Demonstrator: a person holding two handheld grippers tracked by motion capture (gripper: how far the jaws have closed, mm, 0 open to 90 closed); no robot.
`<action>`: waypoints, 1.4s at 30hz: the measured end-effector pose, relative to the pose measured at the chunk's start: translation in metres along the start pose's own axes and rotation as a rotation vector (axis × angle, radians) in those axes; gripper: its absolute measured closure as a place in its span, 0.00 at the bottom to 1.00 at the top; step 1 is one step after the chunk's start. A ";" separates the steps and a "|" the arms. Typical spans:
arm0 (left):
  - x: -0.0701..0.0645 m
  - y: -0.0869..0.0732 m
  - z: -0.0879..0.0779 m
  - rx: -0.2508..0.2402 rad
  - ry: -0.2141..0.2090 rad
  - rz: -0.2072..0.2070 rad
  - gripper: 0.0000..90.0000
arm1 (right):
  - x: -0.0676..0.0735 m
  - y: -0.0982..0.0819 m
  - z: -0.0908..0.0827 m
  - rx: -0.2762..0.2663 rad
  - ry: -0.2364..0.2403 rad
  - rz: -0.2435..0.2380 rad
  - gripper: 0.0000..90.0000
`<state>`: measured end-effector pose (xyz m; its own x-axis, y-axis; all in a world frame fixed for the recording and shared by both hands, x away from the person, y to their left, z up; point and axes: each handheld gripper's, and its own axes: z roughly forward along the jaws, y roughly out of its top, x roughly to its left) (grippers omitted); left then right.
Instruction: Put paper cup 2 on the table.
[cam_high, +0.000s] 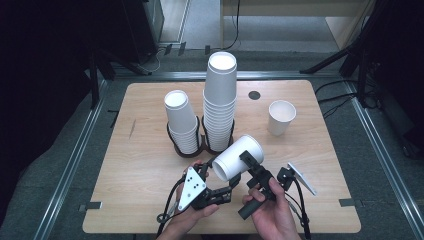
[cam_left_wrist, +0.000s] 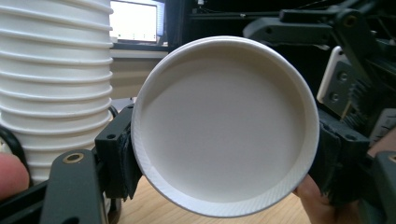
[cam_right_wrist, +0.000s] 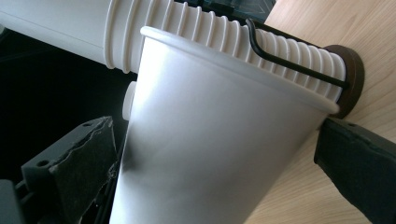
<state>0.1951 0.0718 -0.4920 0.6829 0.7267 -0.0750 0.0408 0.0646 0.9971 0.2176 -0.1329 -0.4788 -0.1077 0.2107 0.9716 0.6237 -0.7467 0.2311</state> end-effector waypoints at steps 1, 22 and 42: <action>-0.001 0.000 0.000 0.000 -0.005 0.000 0.26 | 0.000 0.000 0.000 -0.003 0.005 0.008 0.00; -0.008 -0.005 0.002 -0.006 -0.063 0.010 0.25 | -0.003 0.001 0.001 -0.020 0.045 0.058 0.14; -0.001 0.004 -0.001 0.108 -0.066 -0.032 0.02 | 0.003 0.007 -0.004 -0.125 0.072 -0.110 0.15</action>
<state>0.1940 0.0718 -0.4883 0.7267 0.6783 -0.1088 0.1391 0.0099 0.9902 0.2182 -0.1401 -0.4739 -0.2280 0.2530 0.9402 0.5048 -0.7950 0.3364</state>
